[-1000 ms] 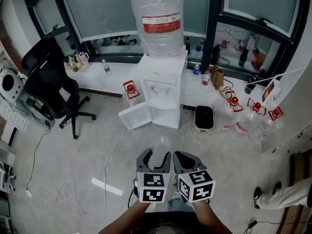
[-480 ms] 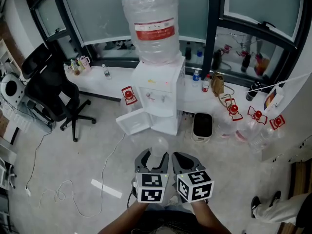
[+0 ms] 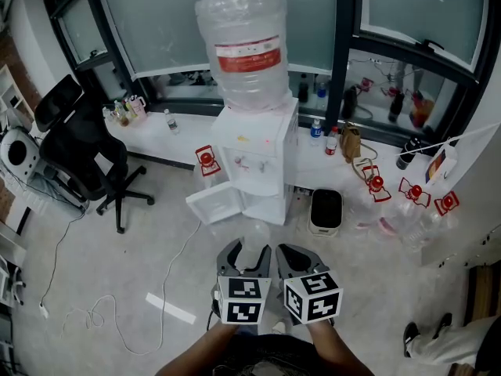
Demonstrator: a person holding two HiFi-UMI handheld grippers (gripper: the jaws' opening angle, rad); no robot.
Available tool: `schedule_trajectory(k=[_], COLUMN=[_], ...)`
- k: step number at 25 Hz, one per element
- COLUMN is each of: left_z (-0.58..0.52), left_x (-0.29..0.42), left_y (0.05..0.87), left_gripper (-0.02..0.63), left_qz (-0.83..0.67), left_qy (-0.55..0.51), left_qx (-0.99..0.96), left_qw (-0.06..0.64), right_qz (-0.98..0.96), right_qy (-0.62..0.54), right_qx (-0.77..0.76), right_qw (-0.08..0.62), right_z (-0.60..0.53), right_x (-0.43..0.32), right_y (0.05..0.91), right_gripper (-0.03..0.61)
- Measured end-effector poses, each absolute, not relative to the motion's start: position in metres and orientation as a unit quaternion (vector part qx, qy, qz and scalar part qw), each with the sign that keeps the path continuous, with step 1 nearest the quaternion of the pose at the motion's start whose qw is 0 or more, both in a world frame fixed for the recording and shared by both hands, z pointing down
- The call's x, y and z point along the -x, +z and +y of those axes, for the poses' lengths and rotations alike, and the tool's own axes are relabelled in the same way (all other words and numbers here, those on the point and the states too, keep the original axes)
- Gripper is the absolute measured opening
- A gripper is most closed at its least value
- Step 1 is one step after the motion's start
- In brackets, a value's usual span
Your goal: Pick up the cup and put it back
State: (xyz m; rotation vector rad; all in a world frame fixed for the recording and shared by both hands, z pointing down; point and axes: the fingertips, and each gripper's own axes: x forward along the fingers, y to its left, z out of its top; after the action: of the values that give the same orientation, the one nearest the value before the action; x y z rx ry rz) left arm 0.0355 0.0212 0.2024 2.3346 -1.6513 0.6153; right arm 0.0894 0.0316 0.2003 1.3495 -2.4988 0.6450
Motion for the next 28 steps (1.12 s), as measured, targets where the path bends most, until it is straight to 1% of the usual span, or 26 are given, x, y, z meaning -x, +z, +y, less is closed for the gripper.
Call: schedule_trajectory(k=[7,19,28], left_z=[-0.013,-0.071,-0.112], left_x=[-0.028,-0.001,0.017], left_y=[0.207,0.235,0.265], left_gripper=[0.226,0.225,0.225], left_qz=[-0.554,-0.554,-0.557], left_qy=[0.207,0.209,0.209], left_qx=[-0.8,-0.796,-0.792], left_qw=[0.101,0.128,0.14], right_qz=[-0.851,-0.853,-0.855], right_qy=[0.21,0.209,0.21], right_qx=[-0.466,-0.46,-0.453], right_qw=[0.118,0.132,0.144], right_z=[0.0,-0.064,-0.106], right_x=[-0.079,-0.048,-0.029], right_y=[0.202,0.218,0.245], right_gripper=[0.023,0.023,0.023])
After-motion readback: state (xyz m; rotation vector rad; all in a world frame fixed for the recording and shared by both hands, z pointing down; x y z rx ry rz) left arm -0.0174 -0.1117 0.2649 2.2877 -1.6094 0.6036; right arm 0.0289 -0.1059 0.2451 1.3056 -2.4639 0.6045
